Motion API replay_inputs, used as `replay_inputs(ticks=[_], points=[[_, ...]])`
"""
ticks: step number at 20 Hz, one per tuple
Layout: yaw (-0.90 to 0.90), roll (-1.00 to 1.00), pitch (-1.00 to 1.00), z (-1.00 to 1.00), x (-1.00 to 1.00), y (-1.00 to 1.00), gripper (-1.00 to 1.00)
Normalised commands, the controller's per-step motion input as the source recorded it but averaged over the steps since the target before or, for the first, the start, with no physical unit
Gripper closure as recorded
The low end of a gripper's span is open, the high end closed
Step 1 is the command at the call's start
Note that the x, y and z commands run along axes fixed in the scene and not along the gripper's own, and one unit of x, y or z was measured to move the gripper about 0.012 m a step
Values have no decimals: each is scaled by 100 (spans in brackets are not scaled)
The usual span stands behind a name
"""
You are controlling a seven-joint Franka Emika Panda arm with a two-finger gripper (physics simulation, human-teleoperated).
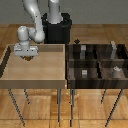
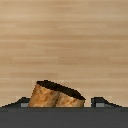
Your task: Place the loaf of bread into the appropriate compartment.
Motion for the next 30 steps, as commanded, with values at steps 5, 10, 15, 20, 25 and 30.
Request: replay_inputs(ticks=[5,10,15,20,25,30], points=[[0,0,0,0,0,0,100],[0,0,0,80,0,0,100],[0,0,0,100,0,0,100],[0,0,0,100,0,10,100],[0,0,0,0,0,80,100],[0,0,0,0,0,100,100]])
